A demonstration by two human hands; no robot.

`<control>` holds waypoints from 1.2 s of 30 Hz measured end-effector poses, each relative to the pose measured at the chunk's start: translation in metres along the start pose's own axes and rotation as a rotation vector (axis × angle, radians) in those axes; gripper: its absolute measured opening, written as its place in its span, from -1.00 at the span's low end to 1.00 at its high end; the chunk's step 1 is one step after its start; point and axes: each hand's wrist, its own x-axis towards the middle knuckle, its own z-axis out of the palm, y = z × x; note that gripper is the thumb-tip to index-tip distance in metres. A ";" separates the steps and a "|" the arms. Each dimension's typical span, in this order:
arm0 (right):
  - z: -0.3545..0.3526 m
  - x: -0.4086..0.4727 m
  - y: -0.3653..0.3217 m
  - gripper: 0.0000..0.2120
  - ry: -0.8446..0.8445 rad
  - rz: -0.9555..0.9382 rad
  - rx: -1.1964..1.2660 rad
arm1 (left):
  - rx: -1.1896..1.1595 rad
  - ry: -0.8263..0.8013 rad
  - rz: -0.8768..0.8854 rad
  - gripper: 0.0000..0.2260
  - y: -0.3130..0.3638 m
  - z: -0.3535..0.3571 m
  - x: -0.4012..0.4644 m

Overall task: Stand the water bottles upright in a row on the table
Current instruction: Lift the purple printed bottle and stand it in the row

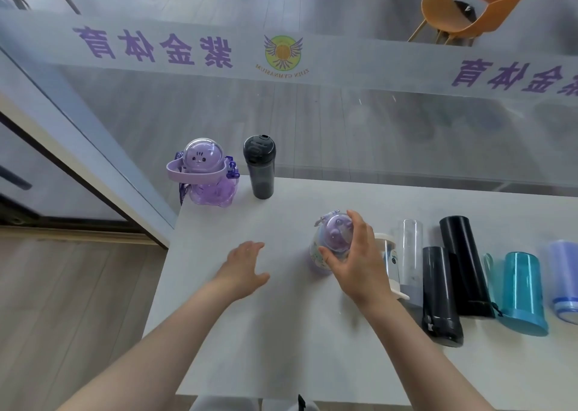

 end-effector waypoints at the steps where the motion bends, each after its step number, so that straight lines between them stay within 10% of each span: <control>1: 0.003 0.005 -0.002 -0.25 0.012 0.004 0.000 | 0.095 -0.017 -0.055 -0.26 -0.012 0.000 0.002; 8: 0.021 0.055 -0.015 -0.25 0.055 0.059 0.018 | 0.310 -0.119 -0.267 0.08 -0.056 0.003 0.001; 36: 0.070 0.181 -0.040 -0.23 0.174 0.113 -0.028 | 0.217 -0.208 -0.322 0.15 -0.053 0.004 0.011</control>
